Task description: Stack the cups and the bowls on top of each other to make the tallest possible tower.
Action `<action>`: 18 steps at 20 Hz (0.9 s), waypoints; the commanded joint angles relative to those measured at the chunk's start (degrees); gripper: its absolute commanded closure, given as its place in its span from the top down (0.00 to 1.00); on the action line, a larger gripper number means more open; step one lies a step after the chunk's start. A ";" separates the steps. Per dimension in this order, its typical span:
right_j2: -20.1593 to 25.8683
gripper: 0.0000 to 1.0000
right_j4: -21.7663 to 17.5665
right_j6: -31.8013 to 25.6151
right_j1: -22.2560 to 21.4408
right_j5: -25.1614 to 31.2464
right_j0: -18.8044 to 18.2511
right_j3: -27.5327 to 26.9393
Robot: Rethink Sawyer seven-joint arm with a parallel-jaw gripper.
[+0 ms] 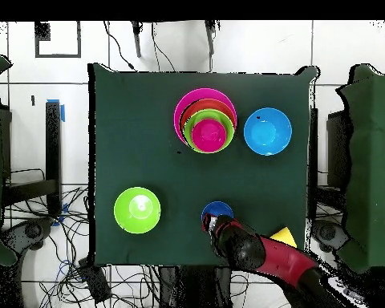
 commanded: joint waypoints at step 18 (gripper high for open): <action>7.18 1.00 3.83 9.80 0.51 2.12 2.74 1.09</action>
